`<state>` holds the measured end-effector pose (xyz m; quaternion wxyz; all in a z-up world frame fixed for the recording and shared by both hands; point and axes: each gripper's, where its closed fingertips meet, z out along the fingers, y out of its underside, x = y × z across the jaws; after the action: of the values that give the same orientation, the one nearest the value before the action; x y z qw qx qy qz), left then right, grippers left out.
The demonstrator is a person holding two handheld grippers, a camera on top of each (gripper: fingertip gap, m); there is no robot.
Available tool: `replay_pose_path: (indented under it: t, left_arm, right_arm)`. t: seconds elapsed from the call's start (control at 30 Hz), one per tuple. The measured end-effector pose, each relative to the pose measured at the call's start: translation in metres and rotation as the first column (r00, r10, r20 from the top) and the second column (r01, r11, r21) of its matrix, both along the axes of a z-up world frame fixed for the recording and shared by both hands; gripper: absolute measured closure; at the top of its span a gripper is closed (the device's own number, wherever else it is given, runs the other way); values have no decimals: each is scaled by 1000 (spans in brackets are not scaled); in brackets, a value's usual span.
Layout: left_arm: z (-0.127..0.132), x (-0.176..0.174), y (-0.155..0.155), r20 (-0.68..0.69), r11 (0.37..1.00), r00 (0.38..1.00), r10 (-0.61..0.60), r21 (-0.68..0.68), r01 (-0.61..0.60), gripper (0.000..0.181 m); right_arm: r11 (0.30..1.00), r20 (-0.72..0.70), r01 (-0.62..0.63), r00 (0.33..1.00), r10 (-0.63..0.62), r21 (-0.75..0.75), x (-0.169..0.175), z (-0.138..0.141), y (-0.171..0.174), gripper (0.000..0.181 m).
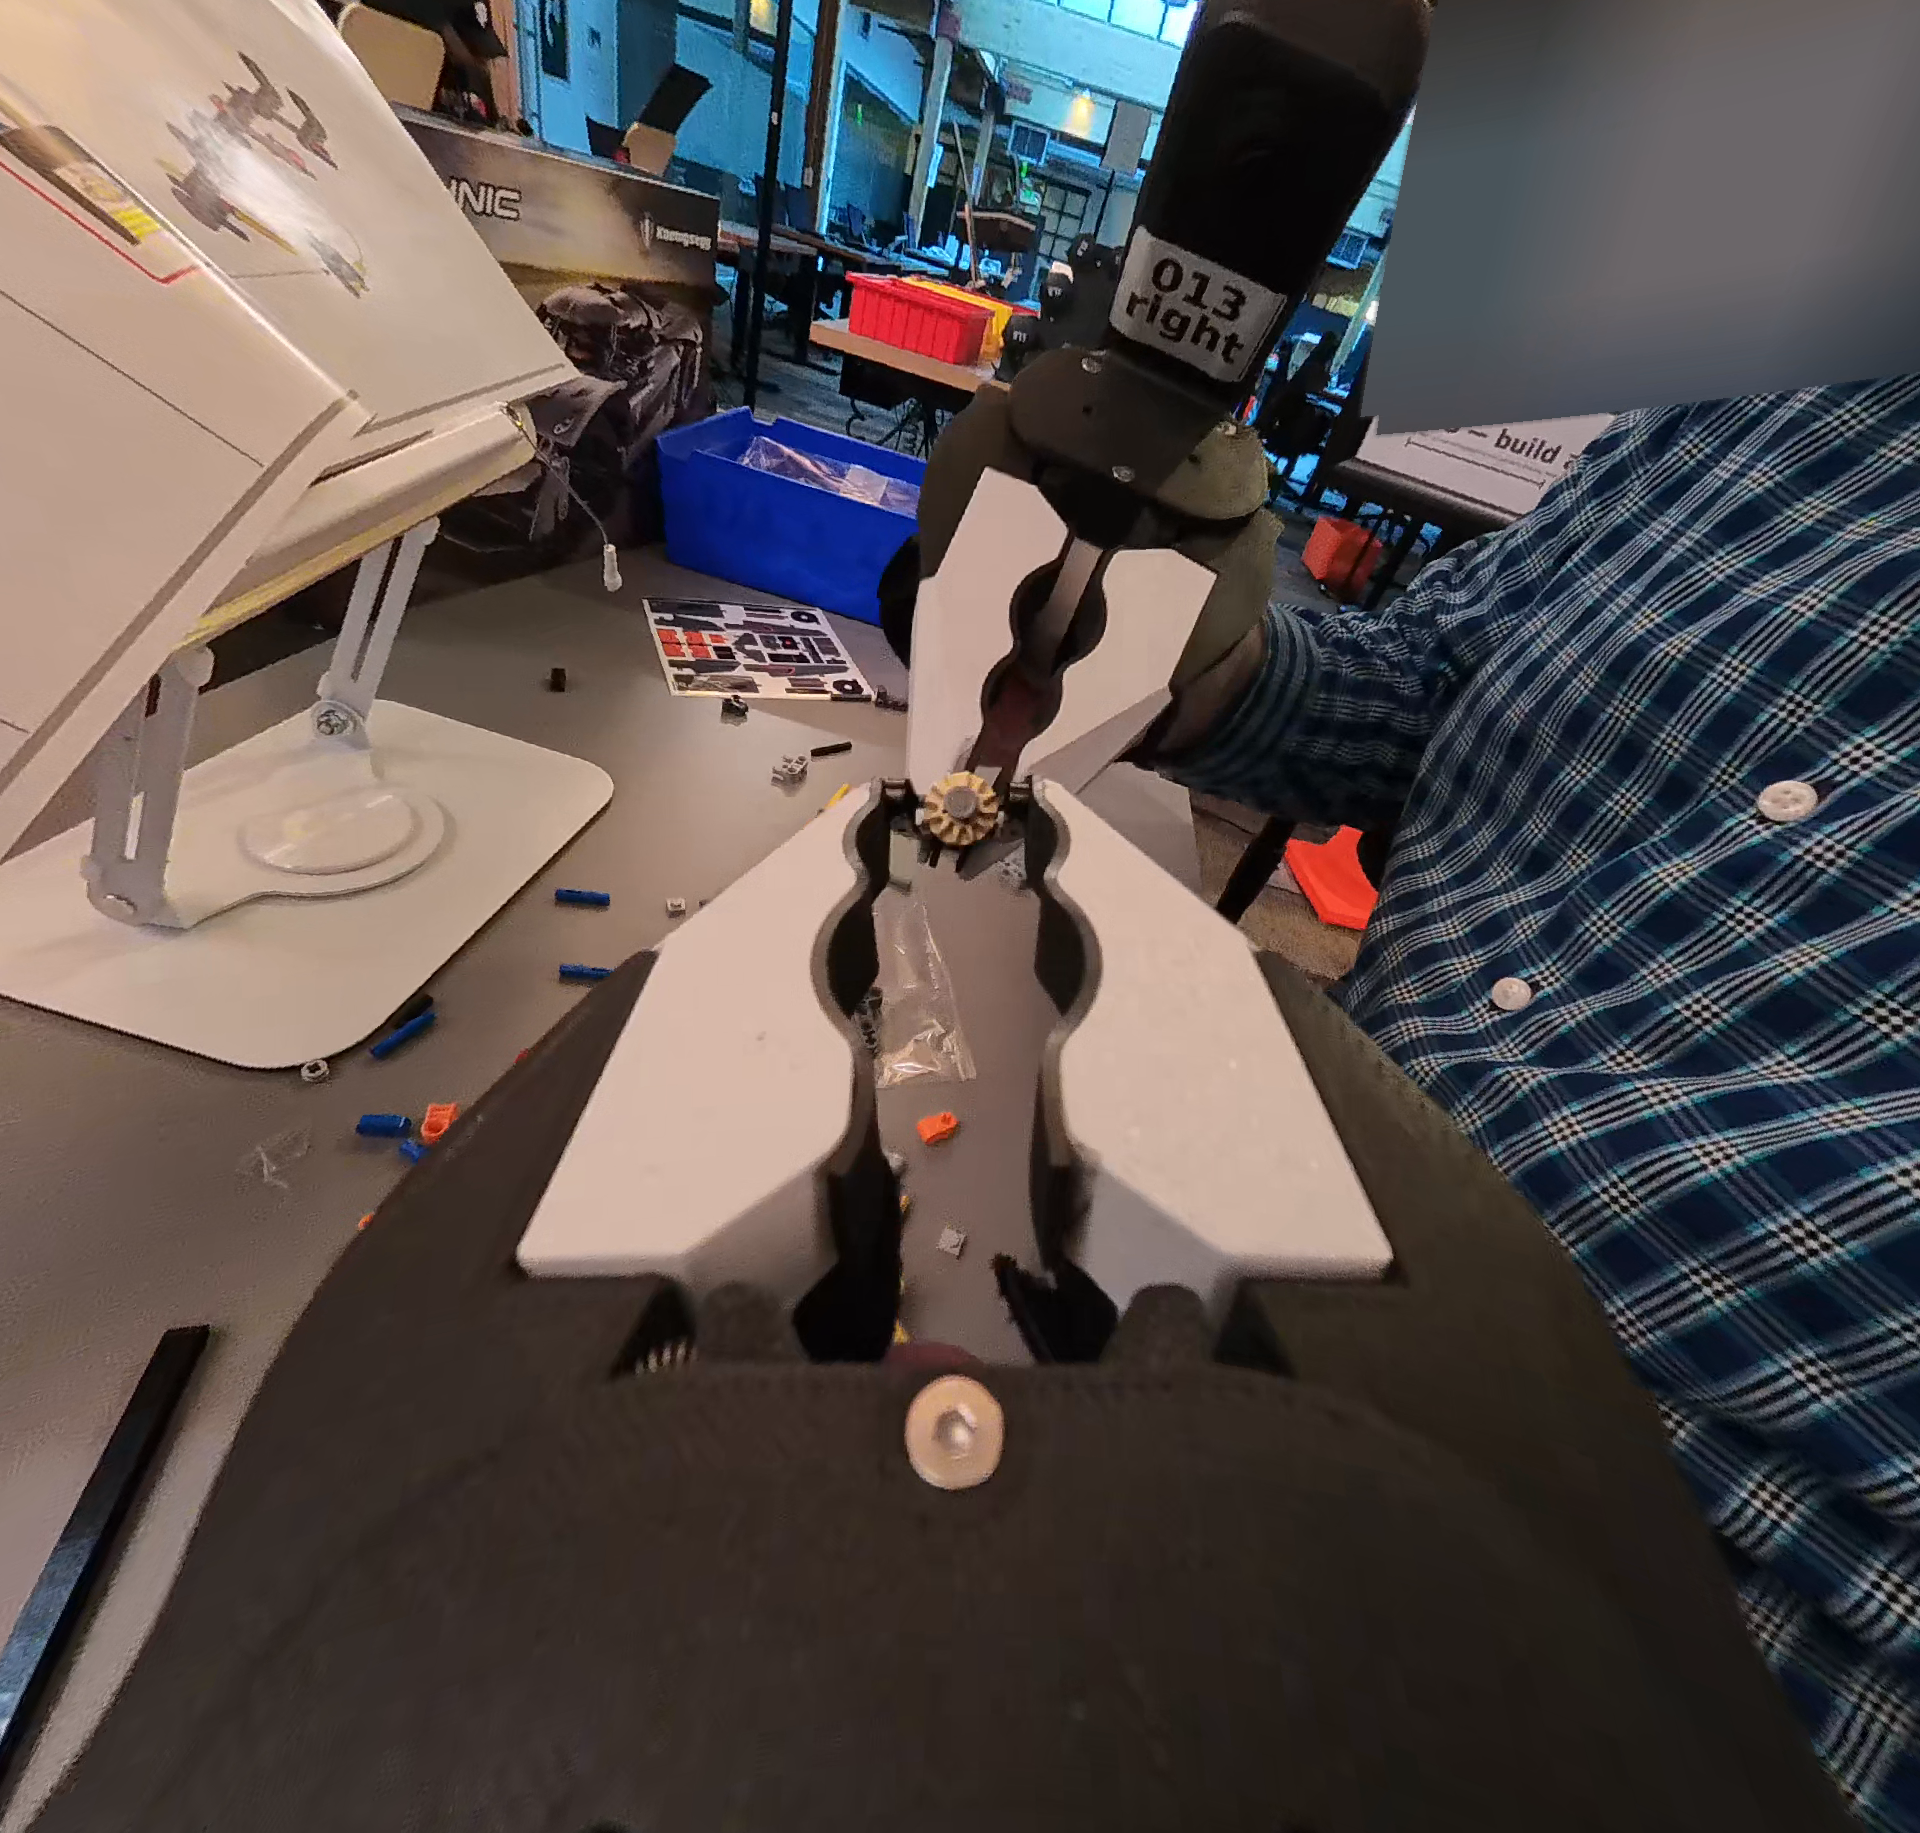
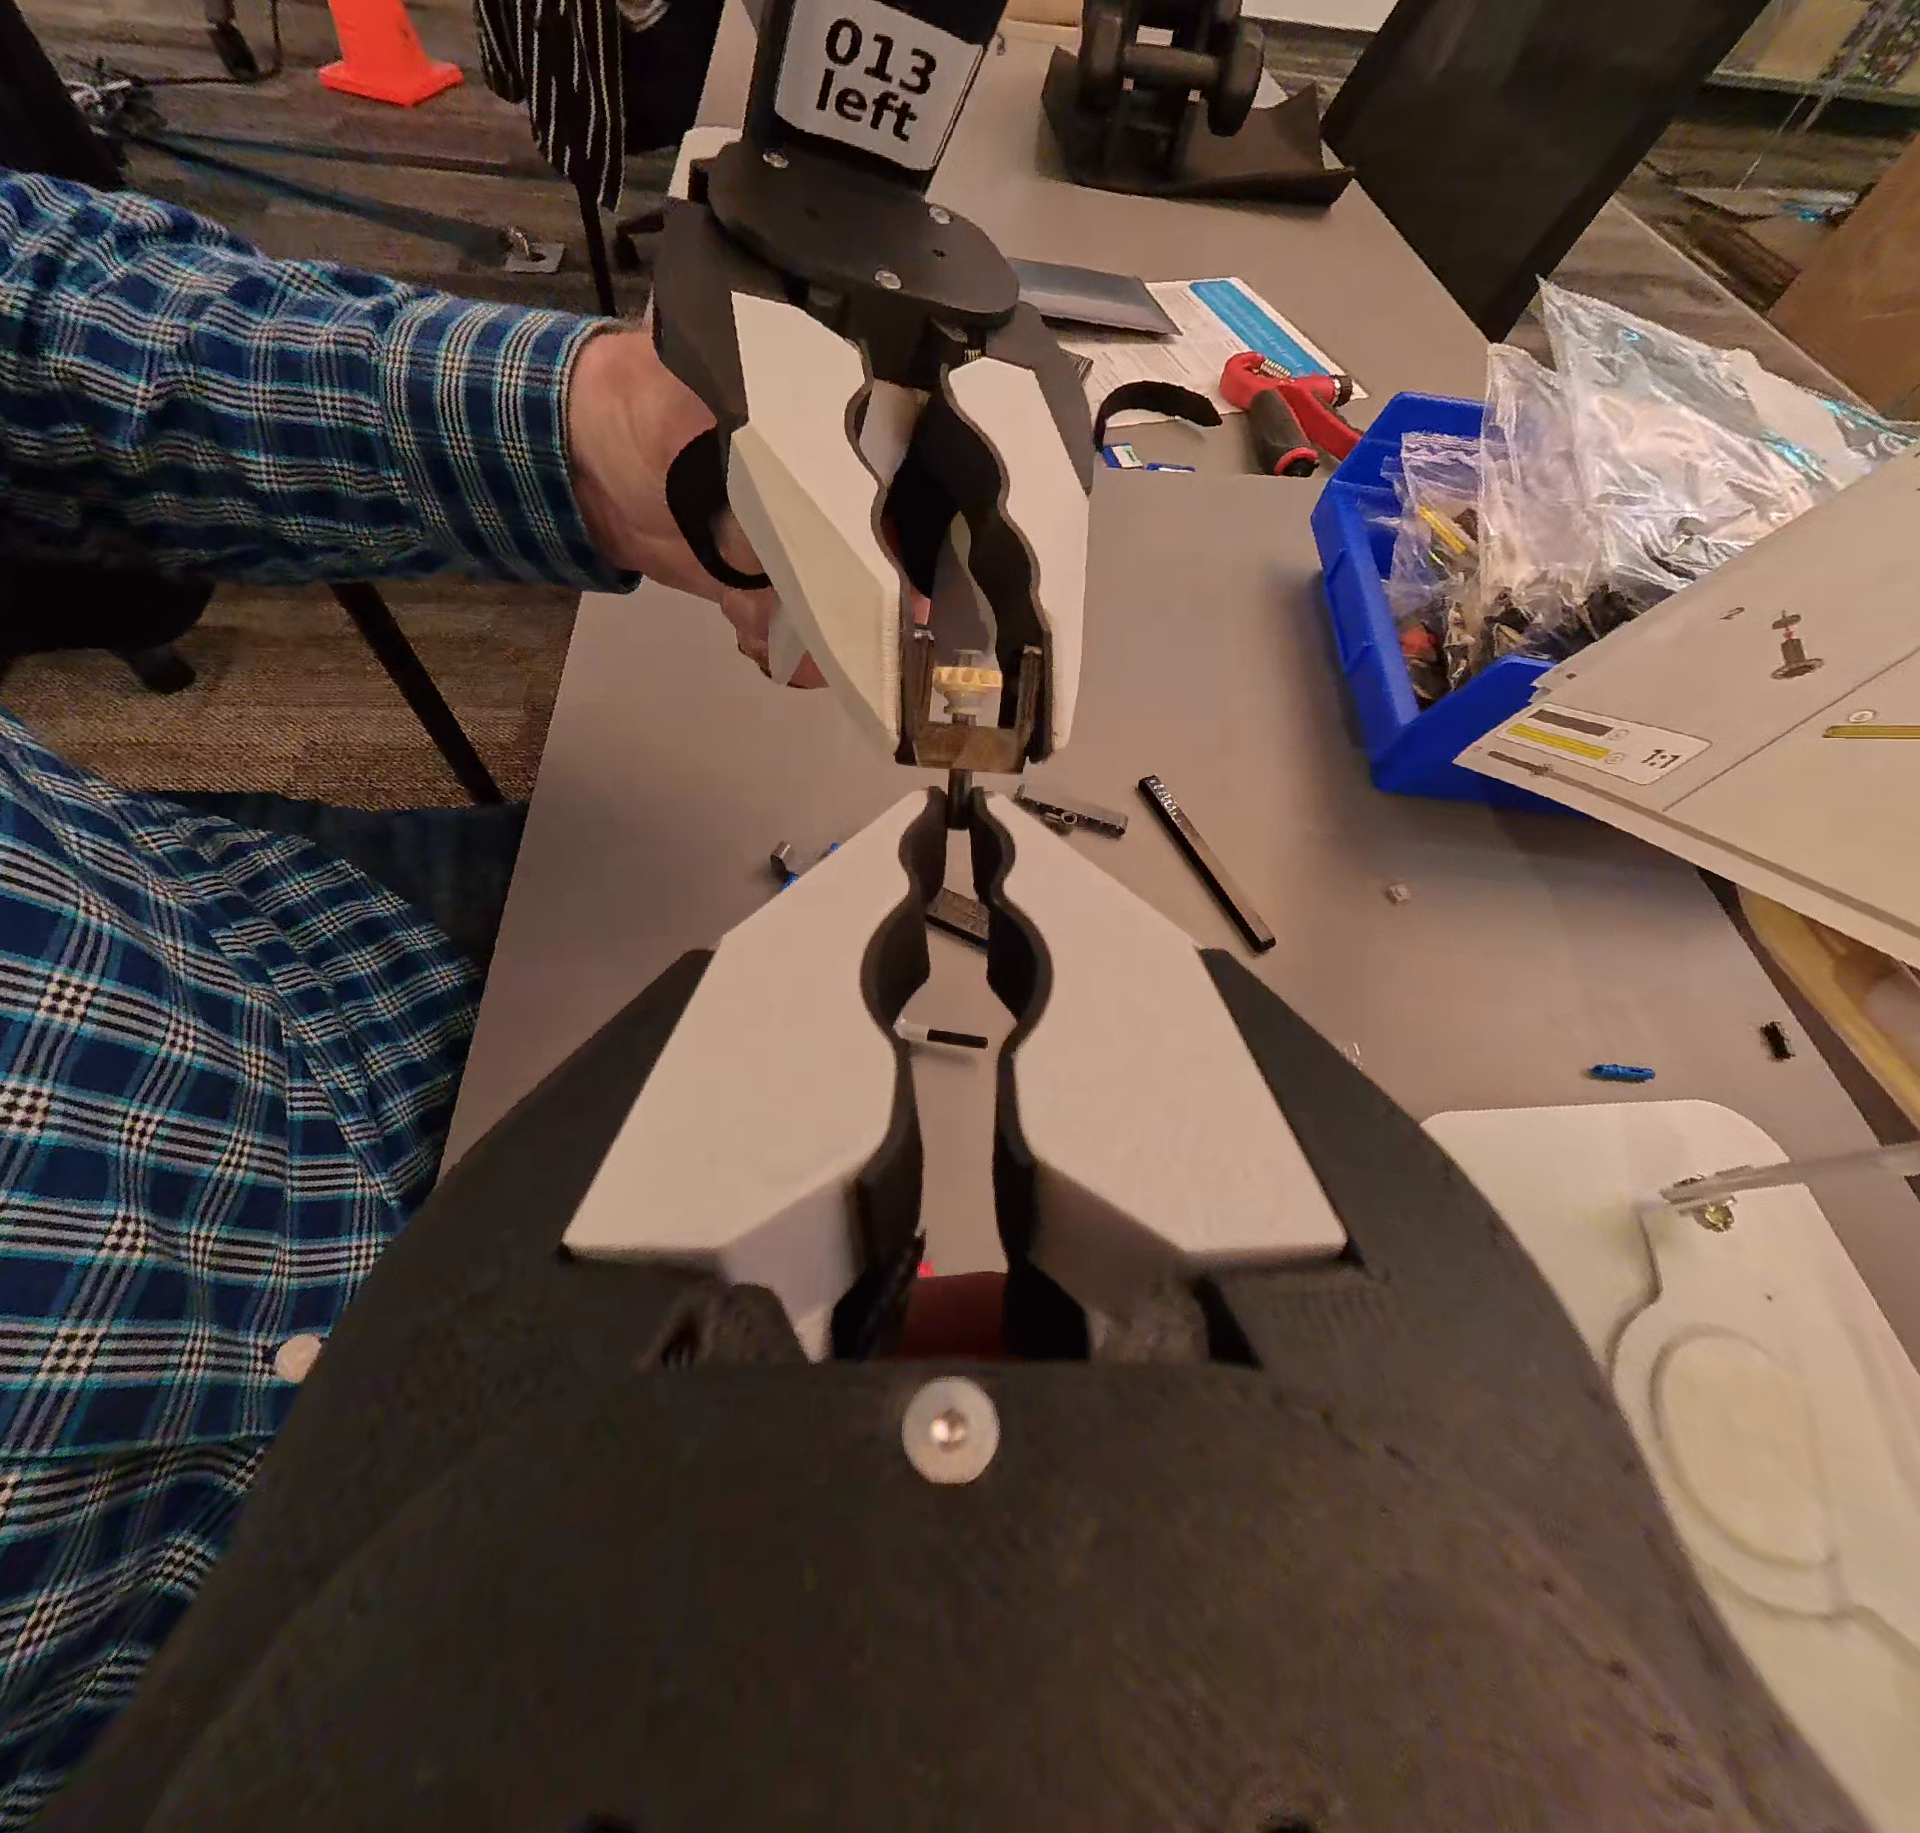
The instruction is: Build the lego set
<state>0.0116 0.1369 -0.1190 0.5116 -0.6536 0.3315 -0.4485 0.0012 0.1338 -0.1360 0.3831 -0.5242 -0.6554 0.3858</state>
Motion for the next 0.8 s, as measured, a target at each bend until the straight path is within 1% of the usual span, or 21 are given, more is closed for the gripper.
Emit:
replay_pose_path:
  t: [0.33,0.8]
  left_arm:
    - [1,-3,-1,50,1000,998,24,0,-24,159]
    - [2,-11,-6,70,999,997,26,25,-28,158]
  right_arm:
    - [1000,-28,10,1000,-11,-16,0,6,1,180]
    - [1000,-19,-13,1000,13,5,-5,10,-3,180]
